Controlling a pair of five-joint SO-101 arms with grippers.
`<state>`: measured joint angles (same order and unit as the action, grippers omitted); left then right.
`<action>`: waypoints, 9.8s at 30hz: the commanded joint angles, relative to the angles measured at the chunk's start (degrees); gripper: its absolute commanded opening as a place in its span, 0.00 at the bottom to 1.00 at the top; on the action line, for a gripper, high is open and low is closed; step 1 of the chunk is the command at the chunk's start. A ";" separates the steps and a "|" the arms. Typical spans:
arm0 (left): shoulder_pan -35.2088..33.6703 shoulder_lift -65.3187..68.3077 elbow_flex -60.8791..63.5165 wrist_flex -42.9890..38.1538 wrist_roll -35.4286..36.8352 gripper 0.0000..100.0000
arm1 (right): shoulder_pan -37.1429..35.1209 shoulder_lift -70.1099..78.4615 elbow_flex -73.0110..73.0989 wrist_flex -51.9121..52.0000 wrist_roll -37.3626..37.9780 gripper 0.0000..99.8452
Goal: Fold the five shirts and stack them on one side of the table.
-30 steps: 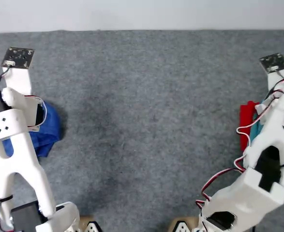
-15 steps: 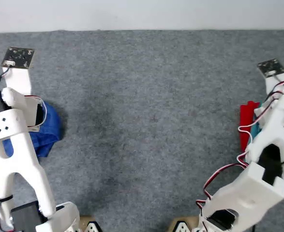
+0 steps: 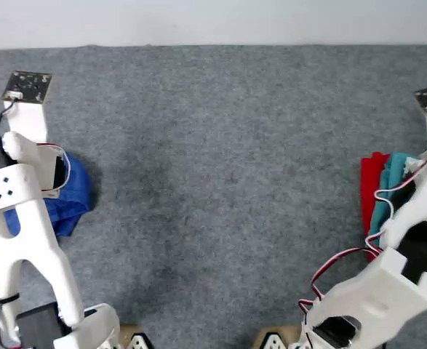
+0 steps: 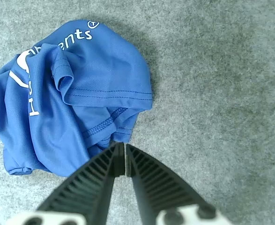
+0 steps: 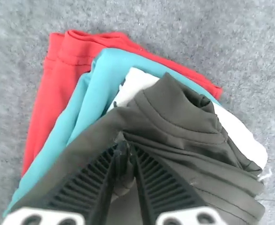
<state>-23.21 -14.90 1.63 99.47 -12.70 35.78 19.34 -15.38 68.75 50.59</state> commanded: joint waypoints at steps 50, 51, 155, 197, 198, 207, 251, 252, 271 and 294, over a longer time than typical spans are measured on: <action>0.09 -1.76 1.45 -0.44 -0.44 0.02 | -3.47 0.31 -4.04 -23.60 -6.95 0.20; 0.09 -1.76 1.54 -0.44 -0.44 0.02 | -3.30 -1.36 -4.04 -21.41 -8.35 0.20; 0.09 -2.29 1.45 -1.14 -0.35 0.02 | -1.19 -10.15 3.69 31.96 -10.11 0.01; -2.02 34.90 3.03 -23.56 -13.80 0.03 | -2.59 -34.77 21.54 34.15 -10.37 0.01; -0.79 34.02 2.51 -23.12 -13.71 0.01 | -2.59 -34.86 21.54 34.15 -10.37 0.01; 11.96 16.09 -9.80 -13.89 -0.09 0.01 | -2.59 -42.95 21.54 34.15 -10.37 0.01; 41.67 9.41 20.00 -10.99 -5.89 0.22 | -2.68 -45.14 22.68 34.07 -10.29 0.01; 41.58 9.85 22.55 -13.45 -5.89 0.22 | -2.86 -45.41 23.56 34.07 -10.29 0.01; 28.13 14.15 23.78 -24.00 -10.11 0.01 | -2.68 -45.49 28.40 33.98 -10.11 0.01; 25.05 -1.76 1.27 -4.48 -9.05 0.01 | -7.43 -45.49 28.48 33.80 -10.37 0.01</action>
<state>-4.40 -14.37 7.25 93.67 -22.55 30.15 -23.82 13.36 100.48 40.75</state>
